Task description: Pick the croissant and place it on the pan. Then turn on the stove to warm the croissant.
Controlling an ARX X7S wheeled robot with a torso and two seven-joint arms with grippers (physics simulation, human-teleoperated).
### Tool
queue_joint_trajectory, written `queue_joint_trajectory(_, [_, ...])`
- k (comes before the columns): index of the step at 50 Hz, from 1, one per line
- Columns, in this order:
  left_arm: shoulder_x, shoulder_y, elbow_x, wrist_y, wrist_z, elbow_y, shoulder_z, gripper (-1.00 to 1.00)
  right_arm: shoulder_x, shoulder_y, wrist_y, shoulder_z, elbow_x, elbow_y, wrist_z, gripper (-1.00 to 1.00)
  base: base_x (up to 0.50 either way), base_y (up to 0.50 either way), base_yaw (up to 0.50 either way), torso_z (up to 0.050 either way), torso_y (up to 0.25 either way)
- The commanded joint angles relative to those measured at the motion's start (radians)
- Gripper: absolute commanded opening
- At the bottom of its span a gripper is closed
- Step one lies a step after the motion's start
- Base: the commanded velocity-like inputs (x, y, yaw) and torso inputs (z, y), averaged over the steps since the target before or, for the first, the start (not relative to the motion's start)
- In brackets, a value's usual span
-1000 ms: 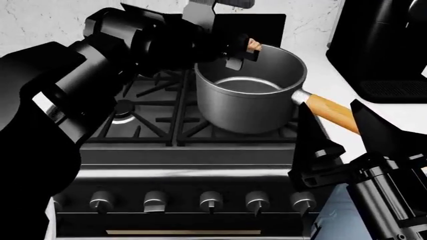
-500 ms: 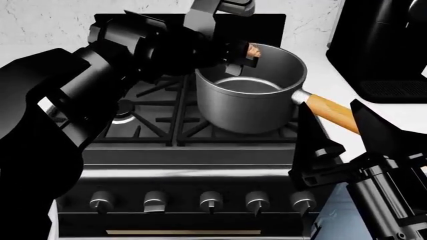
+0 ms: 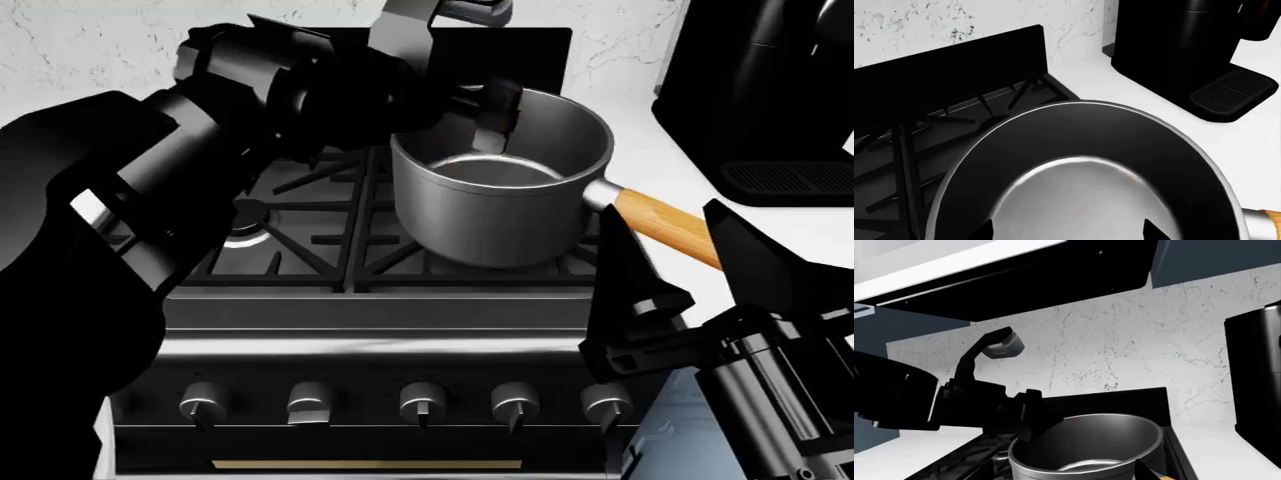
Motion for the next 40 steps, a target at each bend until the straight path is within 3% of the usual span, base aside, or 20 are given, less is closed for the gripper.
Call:
queue_joint_trajectory(1, [0.0, -0.012, -0.003, -0.002, 0.0, -0.002, 0.0, 1.0, 0.01, -0.008, -0.01, 0.005, 0.007, -0.008, 0.004, 1.0, 0.0, 0.0, 0.0, 0.0, 0.0])
queue_joint_trajectory(19, [-0.002, -0.096, -0.02, 0.06, 0.012, -0.061, -0.013, 1.0, 0.039, 0.014, -0.015, -0.005, 0.026, -0.042, 0.053, 1.0, 0.0, 0.0, 0.0, 0.0, 0.0])
queue_joint_trajectory(26, [-0.228, -0.109, -0.067, 0.092, -0.18, 0.329, -0.078, 1.0, 0.049, 0.055, 0.002, -0.043, 0.033, -0.042, 0.09, 1.0, 0.0, 0.0, 0.0, 0.0, 0.0])
queue_joint_trajectory(40, [-0.565, -0.05, -0.109, 0.211, -0.502, 0.895, -0.179, 1.0, 0.048, 0.125, 0.052, -0.111, -0.015, -0.025, 0.159, 1.0, 0.0, 0.0, 0.0, 0.0, 0.0])
